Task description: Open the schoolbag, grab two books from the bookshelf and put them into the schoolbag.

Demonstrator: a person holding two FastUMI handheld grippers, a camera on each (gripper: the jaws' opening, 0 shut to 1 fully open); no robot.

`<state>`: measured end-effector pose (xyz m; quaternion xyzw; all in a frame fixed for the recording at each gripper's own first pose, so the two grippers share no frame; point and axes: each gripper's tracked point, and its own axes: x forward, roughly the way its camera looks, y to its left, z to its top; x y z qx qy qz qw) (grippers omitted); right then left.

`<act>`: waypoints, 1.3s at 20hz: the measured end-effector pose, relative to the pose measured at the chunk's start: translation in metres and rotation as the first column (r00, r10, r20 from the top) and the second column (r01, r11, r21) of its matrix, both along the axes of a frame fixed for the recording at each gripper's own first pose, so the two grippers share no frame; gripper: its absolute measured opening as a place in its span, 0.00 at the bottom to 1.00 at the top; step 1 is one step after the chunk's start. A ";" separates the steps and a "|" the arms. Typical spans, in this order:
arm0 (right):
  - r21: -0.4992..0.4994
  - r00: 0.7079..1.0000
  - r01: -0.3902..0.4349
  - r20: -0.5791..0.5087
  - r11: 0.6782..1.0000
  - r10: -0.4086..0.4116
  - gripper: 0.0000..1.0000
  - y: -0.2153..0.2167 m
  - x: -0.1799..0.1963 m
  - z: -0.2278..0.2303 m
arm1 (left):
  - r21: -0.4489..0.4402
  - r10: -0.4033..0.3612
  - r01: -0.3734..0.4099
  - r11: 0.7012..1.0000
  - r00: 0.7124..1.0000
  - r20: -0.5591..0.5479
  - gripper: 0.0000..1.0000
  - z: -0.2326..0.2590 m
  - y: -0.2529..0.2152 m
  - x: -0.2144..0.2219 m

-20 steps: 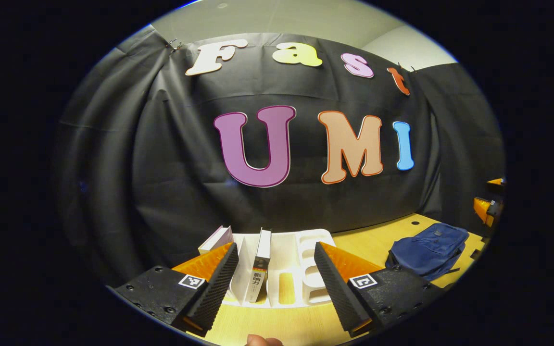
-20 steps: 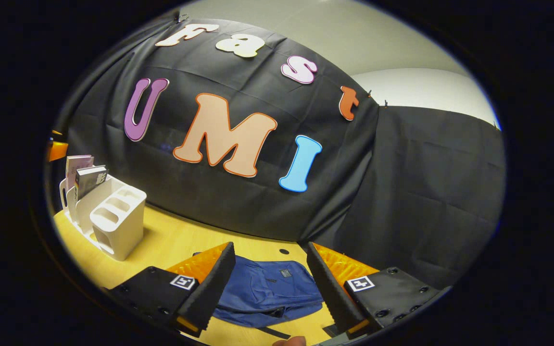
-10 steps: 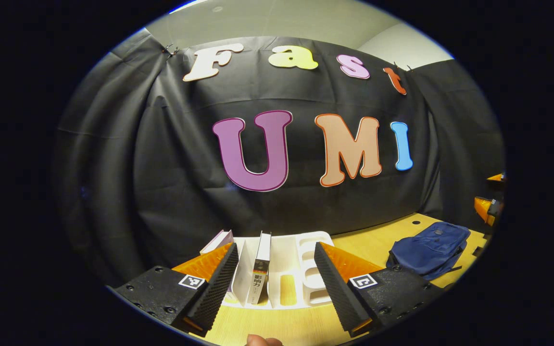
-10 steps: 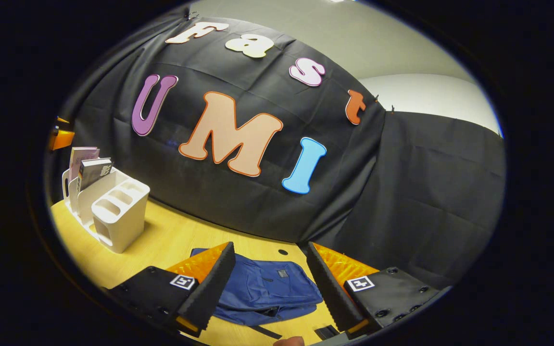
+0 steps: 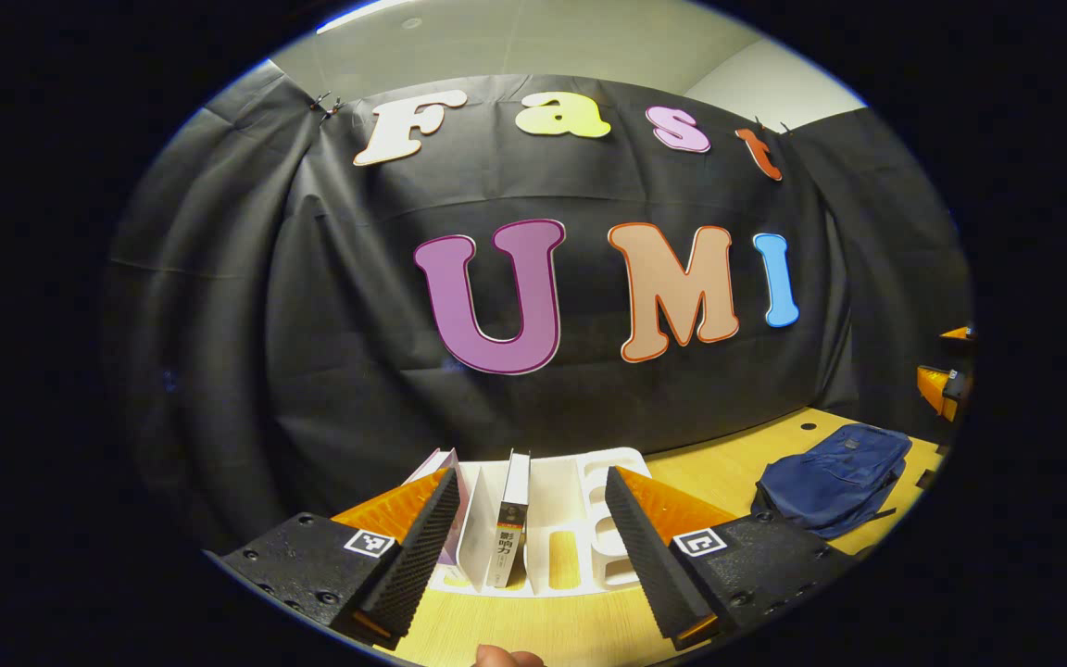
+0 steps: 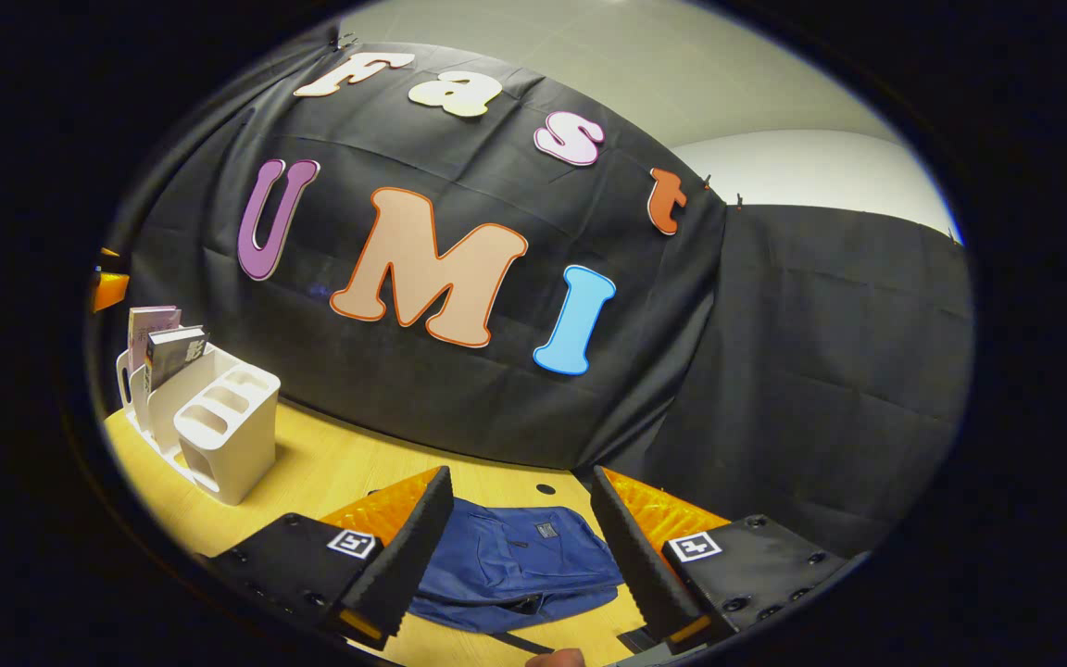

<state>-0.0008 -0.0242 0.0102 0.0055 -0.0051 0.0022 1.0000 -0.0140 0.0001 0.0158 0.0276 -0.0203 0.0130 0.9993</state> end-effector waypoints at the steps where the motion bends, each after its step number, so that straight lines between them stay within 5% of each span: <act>1: -0.029 1.000 -0.022 0.002 0.999 0.022 0.98 0.002 0.002 -0.001 | 0.003 0.000 0.000 1.000 1.000 0.001 0.93 0.001 0.000 0.000; 3: -0.136 0.993 -0.118 -0.028 0.984 0.115 0.95 0.013 0.007 -0.014 | 0.003 0.001 -0.001 1.000 1.000 -0.002 0.93 0.000 0.000 -0.001; 5: -0.286 0.965 -0.261 -0.110 0.922 0.239 0.90 0.029 0.011 -0.037 | 0.000 0.006 -0.006 1.000 1.000 -0.007 0.93 -0.001 0.001 -0.002; 6: -0.369 0.943 -0.331 -0.169 0.868 0.288 0.87 0.038 0.013 -0.055 | -0.001 0.011 -0.011 1.000 1.000 -0.010 0.96 -0.002 0.003 -0.003; 7: -0.439 0.921 -0.389 -0.213 0.810 0.327 1.00 0.045 0.014 -0.070 | -0.003 0.019 -0.019 1.000 1.000 -0.011 1.00 -0.003 0.006 -0.004; 8: -0.503 0.896 -0.443 -0.252 0.742 0.364 0.87 0.055 0.015 -0.088 | -0.002 0.027 -0.027 1.000 1.000 -0.014 0.96 -0.005 0.008 -0.006; 11: -0.583 0.791 -0.612 -0.424 0.535 0.442 0.87 0.085 0.012 -0.150 | -0.001 0.054 -0.054 0.999 0.998 -0.016 1.00 -0.006 0.017 -0.010; 12: -0.579 0.759 -0.651 -0.478 0.491 0.442 0.87 0.090 0.015 -0.170 | -0.006 0.064 -0.064 0.998 0.998 -0.018 1.00 -0.007 0.020 -0.011; 13: -0.587 0.745 -0.666 -0.493 0.460 0.449 0.98 0.097 0.018 -0.183 | -0.010 0.072 -0.072 0.997 0.997 -0.022 1.00 -0.009 0.022 -0.012; 15: -0.643 0.756 -0.648 -0.480 0.408 0.445 0.91 0.111 0.034 -0.194 | -0.014 0.100 -0.100 0.995 0.995 -0.028 0.96 -0.010 0.032 -0.015; 18: -0.651 0.722 -0.683 -0.532 0.332 0.443 0.98 0.120 0.042 -0.222 | -0.017 0.143 -0.144 0.989 0.989 -0.032 1.00 -0.013 0.047 -0.025; 19: -0.654 0.711 -0.692 -0.548 0.305 0.440 0.87 0.123 0.043 -0.229 | -0.016 0.158 -0.158 0.987 0.987 -0.035 1.00 -0.014 0.052 -0.027; 20: -0.658 0.706 -0.696 -0.558 0.286 0.436 0.98 0.126 0.045 -0.236 | -0.018 0.171 -0.171 0.985 0.985 -0.037 0.96 -0.015 0.057 -0.029; 23: -0.673 0.714 -0.687 -0.552 0.274 0.432 0.90 0.132 0.055 -0.240 | -0.029 0.196 -0.198 0.980 0.979 -0.049 0.96 -0.019 0.063 -0.032; 24: -0.679 0.720 -0.680 -0.546 0.278 0.428 0.98 0.135 0.060 -0.241 | -0.029 0.200 -0.201 0.979 0.979 -0.051 0.96 -0.020 0.064 -0.033; 26: -0.681 0.727 -0.675 -0.547 0.285 0.416 0.98 0.137 0.069 -0.245 | -0.026 0.201 -0.202 0.979 0.978 -0.049 0.96 -0.019 0.065 -0.032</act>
